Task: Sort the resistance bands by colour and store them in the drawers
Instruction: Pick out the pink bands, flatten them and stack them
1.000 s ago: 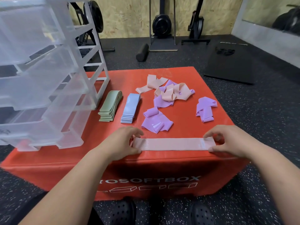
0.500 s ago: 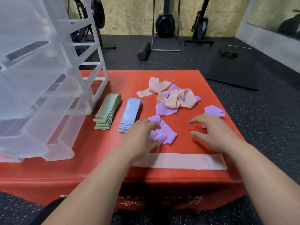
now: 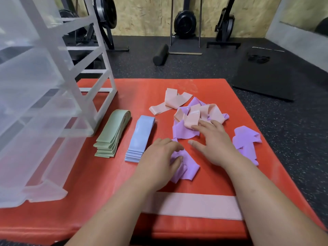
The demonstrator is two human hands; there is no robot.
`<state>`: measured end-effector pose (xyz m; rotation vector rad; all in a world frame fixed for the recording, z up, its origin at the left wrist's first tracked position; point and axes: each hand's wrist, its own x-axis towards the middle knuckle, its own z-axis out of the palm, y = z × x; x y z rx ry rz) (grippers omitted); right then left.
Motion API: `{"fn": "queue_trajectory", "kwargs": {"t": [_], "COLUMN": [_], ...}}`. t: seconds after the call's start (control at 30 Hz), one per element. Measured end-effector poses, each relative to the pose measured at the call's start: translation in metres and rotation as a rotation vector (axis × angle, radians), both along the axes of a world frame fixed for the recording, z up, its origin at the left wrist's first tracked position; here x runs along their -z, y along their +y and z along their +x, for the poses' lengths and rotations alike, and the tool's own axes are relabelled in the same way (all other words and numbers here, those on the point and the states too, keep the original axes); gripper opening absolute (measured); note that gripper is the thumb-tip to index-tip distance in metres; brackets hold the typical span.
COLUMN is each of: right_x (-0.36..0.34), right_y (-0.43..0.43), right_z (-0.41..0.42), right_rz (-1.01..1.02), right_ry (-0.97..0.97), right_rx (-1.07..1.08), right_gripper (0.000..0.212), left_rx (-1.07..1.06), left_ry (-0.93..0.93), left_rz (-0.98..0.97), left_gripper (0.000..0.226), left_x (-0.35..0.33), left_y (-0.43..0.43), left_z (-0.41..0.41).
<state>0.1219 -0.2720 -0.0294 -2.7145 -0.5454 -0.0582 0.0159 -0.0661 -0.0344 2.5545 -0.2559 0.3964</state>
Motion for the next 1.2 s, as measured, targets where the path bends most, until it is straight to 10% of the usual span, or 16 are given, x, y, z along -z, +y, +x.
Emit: {"fn": "queue_trajectory", "kwargs": {"t": [0.27,0.53,0.7,0.9,1.2], "right_x": [-0.004,-0.057,-0.038,-0.051,-0.072], "right_y": [0.007,-0.005,-0.031,-0.041,-0.023], "right_z": [0.003,-0.031,-0.039,-0.056,-0.085], "right_rz": [0.118,0.835,0.515,0.584,1.295], "right_ry": [-0.019,-0.045,0.016,-0.099,0.284], "right_rx": [0.029,0.139,0.253,0.242,0.212], "right_gripper": [0.041,0.031,0.031,0.014,0.01], "left_rx": [0.005,-0.054,-0.091,-0.081,-0.009], "left_ry": [0.002,-0.041,-0.021,0.009,0.143], "left_rz": [-0.02,-0.057,-0.074,-0.183,-0.445], "left_gripper": [0.021,0.017,0.016,0.022,0.024], "left_x": [0.001,-0.005,-0.004,-0.007,-0.022], "left_y": [0.003,0.0,-0.003,-0.013,-0.046], "left_z": [0.002,-0.007,-0.012,-0.012,-0.01]}}
